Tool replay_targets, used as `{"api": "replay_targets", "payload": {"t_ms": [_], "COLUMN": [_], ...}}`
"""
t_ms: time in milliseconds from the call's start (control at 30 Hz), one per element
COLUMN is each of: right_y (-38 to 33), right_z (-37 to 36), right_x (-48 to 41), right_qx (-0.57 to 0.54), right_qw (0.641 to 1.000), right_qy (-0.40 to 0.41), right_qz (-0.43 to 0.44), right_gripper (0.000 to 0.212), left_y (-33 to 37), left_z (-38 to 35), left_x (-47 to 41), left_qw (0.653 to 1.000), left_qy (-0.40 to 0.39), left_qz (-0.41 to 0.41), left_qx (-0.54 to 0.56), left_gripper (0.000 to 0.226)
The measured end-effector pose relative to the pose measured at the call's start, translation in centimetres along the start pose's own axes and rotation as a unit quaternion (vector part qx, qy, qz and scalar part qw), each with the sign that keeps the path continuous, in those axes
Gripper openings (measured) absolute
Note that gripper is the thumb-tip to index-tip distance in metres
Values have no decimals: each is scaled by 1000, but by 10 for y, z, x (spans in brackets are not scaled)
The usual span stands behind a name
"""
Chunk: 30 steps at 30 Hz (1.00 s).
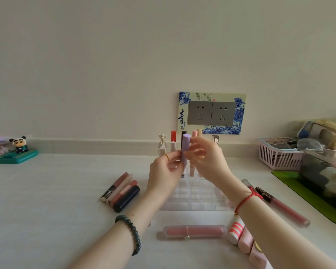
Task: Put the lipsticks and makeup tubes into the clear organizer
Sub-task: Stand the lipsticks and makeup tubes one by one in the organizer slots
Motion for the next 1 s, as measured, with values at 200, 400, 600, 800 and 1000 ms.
{"api": "replay_targets", "payload": {"t_ms": [200, 400, 600, 800, 1000], "right_y": [12, 18, 24, 27, 26], "right_z": [-5, -7, -10, -11, -12], "right_x": [3, 5, 6, 7, 9], "right_qx": [3, 13, 22, 22, 33], "right_qw": [1000, 1000, 999, 999, 999], "right_qy": [-4, -3, -6, -14, -19], "right_qz": [-18, -25, -37, -34, -28], "right_gripper": [22, 22, 23, 25, 28], "left_y": [-6, -9, -10, -12, -14], "left_z": [-1, -3, -3, -3, -3], "left_x": [4, 7, 9, 9, 8], "left_qw": [999, 999, 998, 997, 996], "left_qy": [-15, -8, -9, -10, -11], "left_qz": [-3, -12, -21, -28, -20], "left_qx": [-30, -43, -58, -75, -81], "left_gripper": [25, 28, 26, 29, 32]}}
Point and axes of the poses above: each hand's wrist, its own x-axis away from the middle knuckle, its own z-axis out of the back of the hand, y = z × x, the point moved 3 cm from there along -x, towards the middle knuckle, and after that the axes turned 3 degrees about -x, right-handed, at the moved point
